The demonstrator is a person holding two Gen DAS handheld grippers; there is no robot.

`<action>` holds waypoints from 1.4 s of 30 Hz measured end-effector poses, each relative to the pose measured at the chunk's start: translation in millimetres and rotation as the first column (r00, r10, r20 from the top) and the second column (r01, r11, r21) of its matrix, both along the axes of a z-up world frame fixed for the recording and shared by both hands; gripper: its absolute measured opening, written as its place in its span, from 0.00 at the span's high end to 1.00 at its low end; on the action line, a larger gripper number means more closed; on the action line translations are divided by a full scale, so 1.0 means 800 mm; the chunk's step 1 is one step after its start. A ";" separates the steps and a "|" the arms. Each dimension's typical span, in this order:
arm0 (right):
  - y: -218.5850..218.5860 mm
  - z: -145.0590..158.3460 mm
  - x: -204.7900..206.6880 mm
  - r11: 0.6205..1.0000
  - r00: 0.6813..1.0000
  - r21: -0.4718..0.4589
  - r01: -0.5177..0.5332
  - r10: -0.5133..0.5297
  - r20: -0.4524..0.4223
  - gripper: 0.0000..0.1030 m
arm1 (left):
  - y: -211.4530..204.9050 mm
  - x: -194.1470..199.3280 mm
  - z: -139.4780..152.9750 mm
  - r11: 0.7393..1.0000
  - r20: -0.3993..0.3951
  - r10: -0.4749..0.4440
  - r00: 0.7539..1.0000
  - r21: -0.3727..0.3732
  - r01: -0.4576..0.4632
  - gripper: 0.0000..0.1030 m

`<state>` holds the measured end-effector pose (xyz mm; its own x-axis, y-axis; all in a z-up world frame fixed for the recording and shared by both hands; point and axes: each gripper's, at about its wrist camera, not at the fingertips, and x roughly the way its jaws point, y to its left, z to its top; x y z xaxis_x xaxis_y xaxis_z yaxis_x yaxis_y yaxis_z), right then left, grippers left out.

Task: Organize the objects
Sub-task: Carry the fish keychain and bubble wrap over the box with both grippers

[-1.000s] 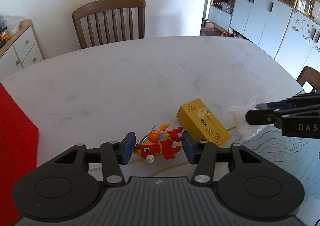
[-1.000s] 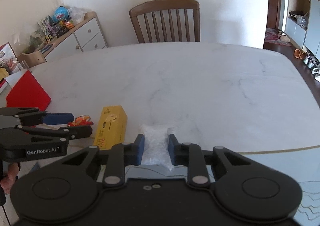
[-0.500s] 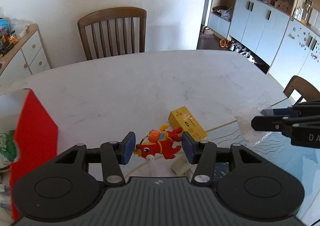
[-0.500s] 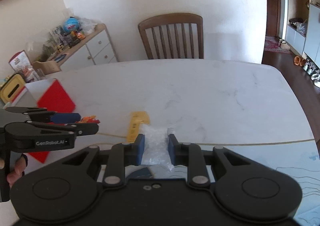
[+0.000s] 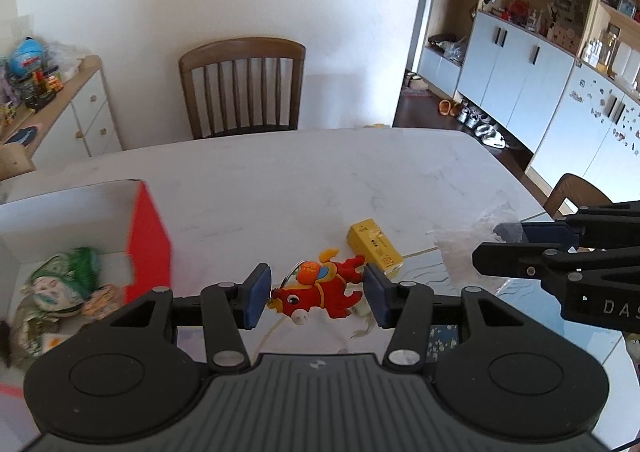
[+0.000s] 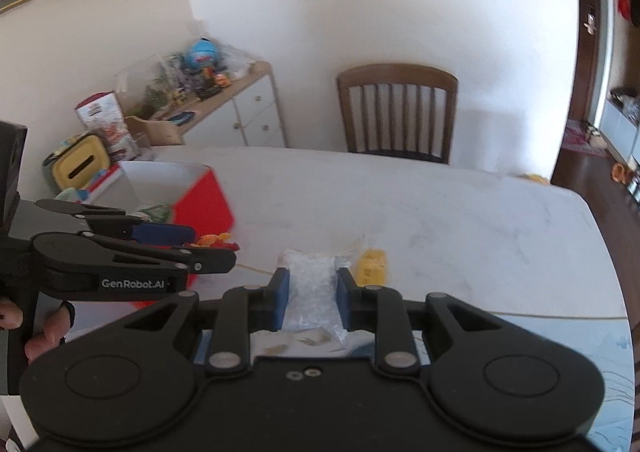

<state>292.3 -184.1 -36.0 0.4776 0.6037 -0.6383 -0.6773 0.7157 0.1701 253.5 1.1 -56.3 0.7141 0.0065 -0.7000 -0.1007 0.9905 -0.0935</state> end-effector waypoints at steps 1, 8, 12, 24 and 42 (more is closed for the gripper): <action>0.006 0.005 -0.005 1.000 1.000 0.003 -0.009 0.009 0.006 0.77 | 0.005 -0.007 0.005 1.000 0.003 0.005 1.000 -0.001 -0.005 0.51; 0.056 0.033 -0.041 0.997 0.996 0.014 -0.081 0.080 0.046 0.77 | 0.056 -0.053 0.031 0.999 0.018 0.052 0.998 -0.008 -0.052 0.51; 0.086 0.041 -0.060 0.993 0.992 0.013 -0.115 0.114 0.059 0.77 | 0.090 -0.075 0.040 0.997 0.027 0.074 0.997 -0.010 -0.074 0.51; 0.180 0.049 -0.099 0.986 0.983 0.002 -0.166 0.166 0.078 0.77 | 0.192 -0.123 0.050 0.992 0.039 0.128 0.991 -0.007 -0.128 0.51; 0.302 0.015 -0.085 0.986 0.986 -0.050 -0.161 0.163 0.037 0.77 | 0.323 -0.108 0.024 0.971 -0.005 0.219 0.976 0.103 -0.217 0.51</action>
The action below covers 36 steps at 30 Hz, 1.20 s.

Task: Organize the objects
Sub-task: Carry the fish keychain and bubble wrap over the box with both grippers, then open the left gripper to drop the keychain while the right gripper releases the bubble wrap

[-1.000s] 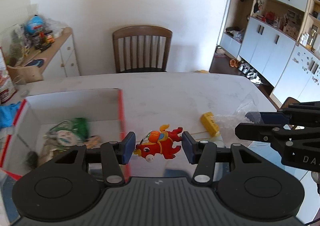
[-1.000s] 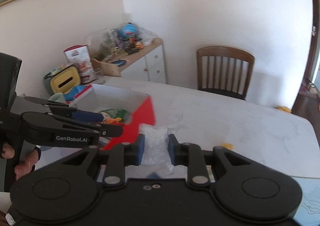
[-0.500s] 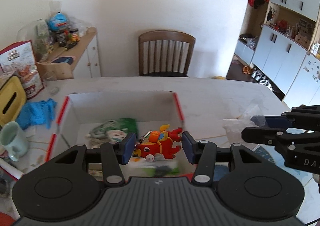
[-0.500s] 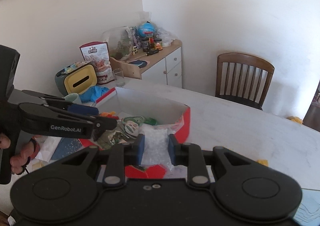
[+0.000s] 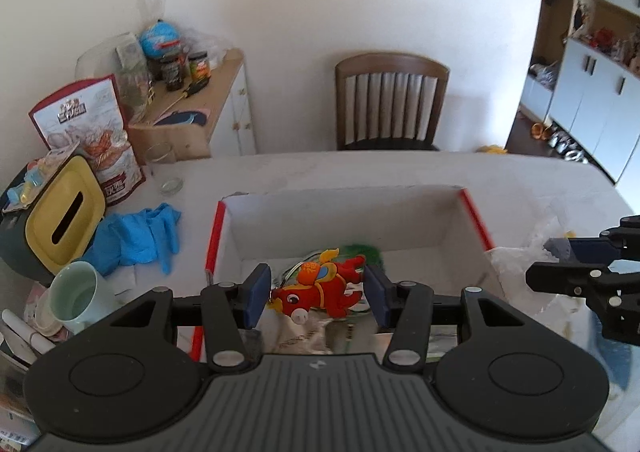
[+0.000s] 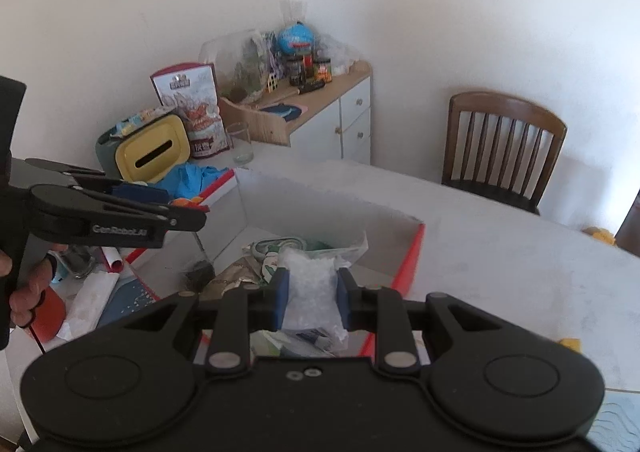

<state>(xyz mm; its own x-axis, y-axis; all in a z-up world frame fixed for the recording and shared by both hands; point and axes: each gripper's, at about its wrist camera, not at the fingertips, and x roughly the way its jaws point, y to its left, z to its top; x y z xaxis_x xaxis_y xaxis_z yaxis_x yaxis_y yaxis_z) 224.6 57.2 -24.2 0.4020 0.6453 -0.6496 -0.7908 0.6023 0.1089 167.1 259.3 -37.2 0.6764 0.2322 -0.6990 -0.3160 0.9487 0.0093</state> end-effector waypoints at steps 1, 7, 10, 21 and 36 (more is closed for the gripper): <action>0.008 -0.005 0.003 1.000 1.000 -0.012 0.001 -0.001 -0.002 0.77 | 0.004 0.006 -0.006 1.000 -0.011 0.001 1.000 0.004 -0.001 0.51; 0.046 -0.034 0.019 0.999 0.999 -0.051 0.015 -0.017 -0.039 0.77 | 0.015 0.035 -0.041 1.000 -0.064 0.011 0.998 0.019 -0.010 0.51; 0.059 -0.049 0.026 0.997 0.998 -0.074 0.013 -0.017 -0.054 0.77 | 0.015 0.049 -0.057 1.000 -0.090 0.006 0.996 0.026 -0.003 0.51; 0.087 -0.089 0.037 0.989 0.997 -0.145 -0.006 -0.004 -0.072 0.77 | 0.021 0.081 -0.104 1.000 -0.179 -0.001 0.984 0.015 0.004 0.51; 0.109 -0.125 0.032 0.967 0.997 -0.249 -0.051 0.034 -0.074 0.77 | 0.035 0.094 -0.135 0.998 -0.274 0.002 0.962 -0.056 -0.018 0.51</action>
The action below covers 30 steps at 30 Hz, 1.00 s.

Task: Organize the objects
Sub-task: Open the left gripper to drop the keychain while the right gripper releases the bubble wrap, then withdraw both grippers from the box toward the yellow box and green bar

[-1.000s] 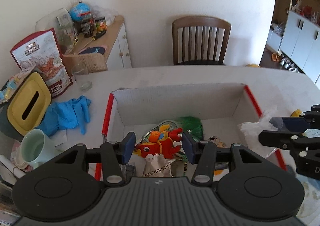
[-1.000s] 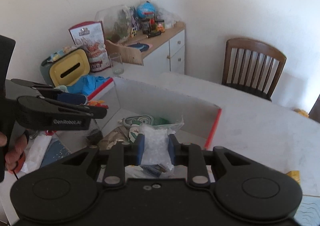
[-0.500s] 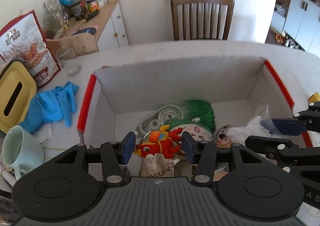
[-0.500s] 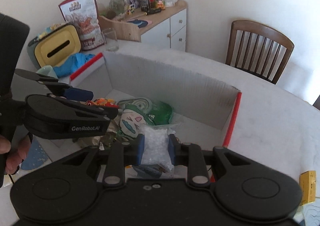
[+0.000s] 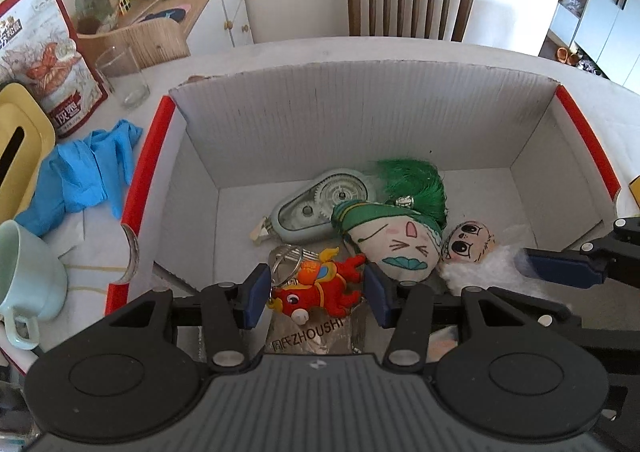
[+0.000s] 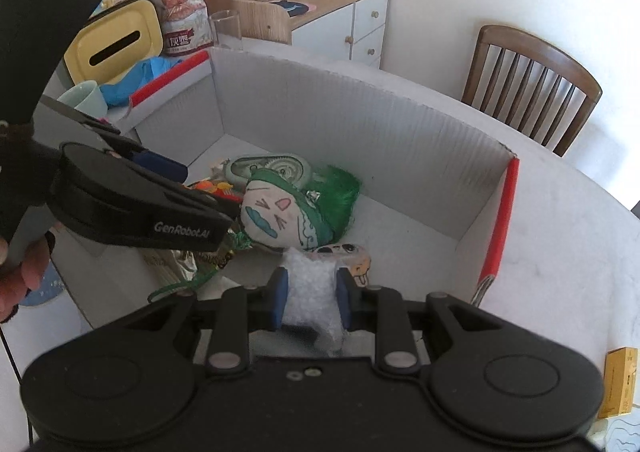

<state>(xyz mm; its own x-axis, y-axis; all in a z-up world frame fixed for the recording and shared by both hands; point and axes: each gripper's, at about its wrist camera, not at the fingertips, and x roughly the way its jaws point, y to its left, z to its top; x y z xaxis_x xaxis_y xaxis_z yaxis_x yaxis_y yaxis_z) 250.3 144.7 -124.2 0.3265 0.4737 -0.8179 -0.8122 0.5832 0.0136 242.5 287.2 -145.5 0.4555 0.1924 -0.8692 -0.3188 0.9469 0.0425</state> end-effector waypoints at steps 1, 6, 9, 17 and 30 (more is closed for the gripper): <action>0.000 -0.001 -0.001 1.000 1.000 -0.005 -0.001 0.001 0.003 0.77 | 0.000 0.000 0.000 1.000 -0.001 0.002 1.000 -0.001 -0.002 0.51; 0.000 0.004 -0.001 1.000 1.000 -0.008 0.011 -0.011 0.020 0.76 | 0.001 -0.002 0.004 1.000 0.002 0.019 1.000 -0.013 -0.019 0.51; -0.005 0.010 -0.002 1.000 1.000 0.001 0.006 -0.006 0.015 0.75 | 0.001 -0.005 0.009 1.000 0.013 0.021 1.000 -0.015 -0.021 0.50; -0.025 0.025 -0.007 0.999 1.000 0.036 0.024 -0.024 0.004 0.72 | -0.005 -0.022 0.026 0.999 0.042 0.027 0.999 -0.019 -0.026 0.38; -0.079 0.079 -0.032 0.987 0.999 0.156 0.036 -0.040 0.017 0.62 | -0.044 -0.064 0.090 1.000 0.155 -0.022 0.988 0.002 0.022 0.38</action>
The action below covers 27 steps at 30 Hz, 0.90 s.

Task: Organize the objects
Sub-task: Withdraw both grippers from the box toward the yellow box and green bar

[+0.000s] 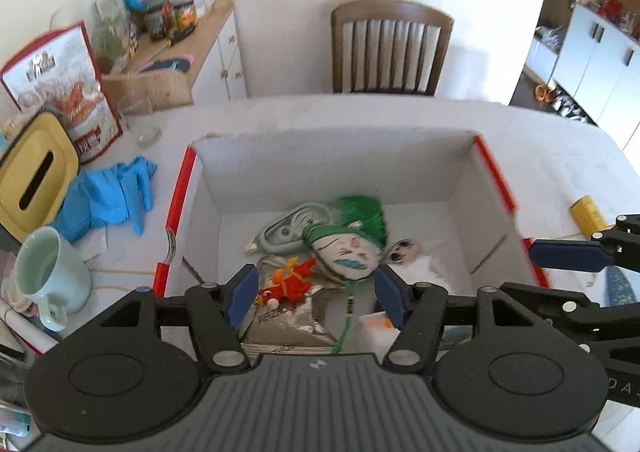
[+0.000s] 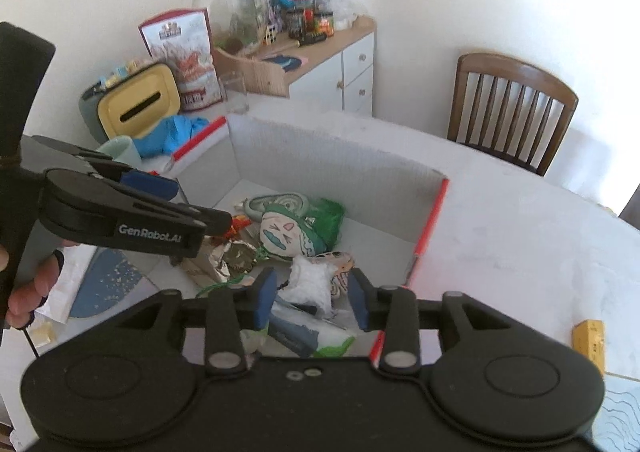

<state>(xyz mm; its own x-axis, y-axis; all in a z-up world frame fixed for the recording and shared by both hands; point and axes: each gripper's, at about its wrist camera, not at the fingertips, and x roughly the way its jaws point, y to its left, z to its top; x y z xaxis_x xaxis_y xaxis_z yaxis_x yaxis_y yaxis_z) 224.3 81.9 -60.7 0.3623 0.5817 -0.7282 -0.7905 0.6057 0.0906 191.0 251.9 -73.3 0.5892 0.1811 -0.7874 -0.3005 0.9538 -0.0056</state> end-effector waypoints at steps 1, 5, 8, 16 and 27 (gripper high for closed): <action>-0.007 0.005 -0.003 1.000 1.000 0.009 -0.002 0.001 0.007 0.62 | -0.005 -0.003 0.005 1.000 0.010 -0.008 1.000 0.004 0.008 0.38; -0.037 0.023 -0.011 0.999 1.000 0.040 0.003 -0.004 0.019 0.58 | -0.031 -0.015 0.025 0.998 0.041 -0.048 0.998 0.031 0.047 0.33; -0.064 0.036 -0.013 0.998 0.999 0.054 0.022 -0.023 0.031 0.49 | -0.051 -0.022 0.038 0.997 0.068 -0.068 0.995 0.027 0.066 0.32; -0.138 0.058 -0.015 0.994 0.993 0.067 0.091 -0.096 0.075 0.27 | -0.112 -0.021 0.063 0.993 0.121 -0.115 0.986 0.024 0.113 0.20; -0.242 0.061 0.010 0.982 0.982 0.103 0.161 -0.170 0.081 0.13 | -0.200 0.006 0.069 0.985 0.142 -0.172 0.975 0.035 0.169 0.18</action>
<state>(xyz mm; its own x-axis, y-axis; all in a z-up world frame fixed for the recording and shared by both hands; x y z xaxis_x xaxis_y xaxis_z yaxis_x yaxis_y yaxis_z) 232.4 -111.4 -11.6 0.5200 0.5736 -0.6330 -0.6875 0.7208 0.0884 195.7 91.9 -17.9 0.7198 0.0846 -0.6890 -0.1309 0.9913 -0.0150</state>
